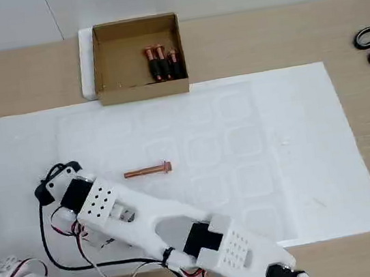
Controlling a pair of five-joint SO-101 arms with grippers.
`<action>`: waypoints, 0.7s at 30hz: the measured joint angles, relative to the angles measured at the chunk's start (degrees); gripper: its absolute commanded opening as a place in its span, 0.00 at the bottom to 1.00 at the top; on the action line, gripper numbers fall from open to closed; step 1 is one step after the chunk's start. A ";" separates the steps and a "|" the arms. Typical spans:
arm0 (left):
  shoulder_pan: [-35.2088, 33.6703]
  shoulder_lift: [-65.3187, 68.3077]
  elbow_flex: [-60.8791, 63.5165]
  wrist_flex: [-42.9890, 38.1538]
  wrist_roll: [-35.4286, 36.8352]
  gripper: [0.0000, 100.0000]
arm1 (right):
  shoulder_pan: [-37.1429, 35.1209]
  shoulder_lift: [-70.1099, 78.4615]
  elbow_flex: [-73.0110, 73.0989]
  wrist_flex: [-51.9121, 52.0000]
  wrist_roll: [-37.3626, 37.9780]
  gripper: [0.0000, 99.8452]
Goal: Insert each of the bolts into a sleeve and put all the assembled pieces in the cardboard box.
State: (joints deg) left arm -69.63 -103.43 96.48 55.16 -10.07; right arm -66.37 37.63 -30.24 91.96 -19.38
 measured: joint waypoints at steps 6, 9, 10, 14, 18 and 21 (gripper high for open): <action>0.00 0.00 0.00 0.00 0.00 0.01 | 0.00 0.26 0.00 -0.09 0.00 0.16; 0.00 0.00 0.00 0.00 0.00 0.01 | 0.00 0.26 0.00 0.53 0.00 0.16; 0.00 0.00 0.00 0.00 0.00 0.01 | 0.00 0.26 0.00 1.14 0.00 0.16; 0.00 0.00 0.00 0.00 0.00 0.01 | 0.00 0.26 0.00 2.02 0.00 0.16; 0.00 0.00 0.00 0.00 0.00 0.01 | 0.00 0.26 0.00 2.02 0.00 0.16; 0.00 0.00 0.00 0.00 0.00 0.01 | -0.44 0.26 0.00 2.02 0.00 0.16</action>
State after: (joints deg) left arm -69.63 -103.43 96.48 55.16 -10.07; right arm -66.81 37.89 -30.24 93.98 -19.38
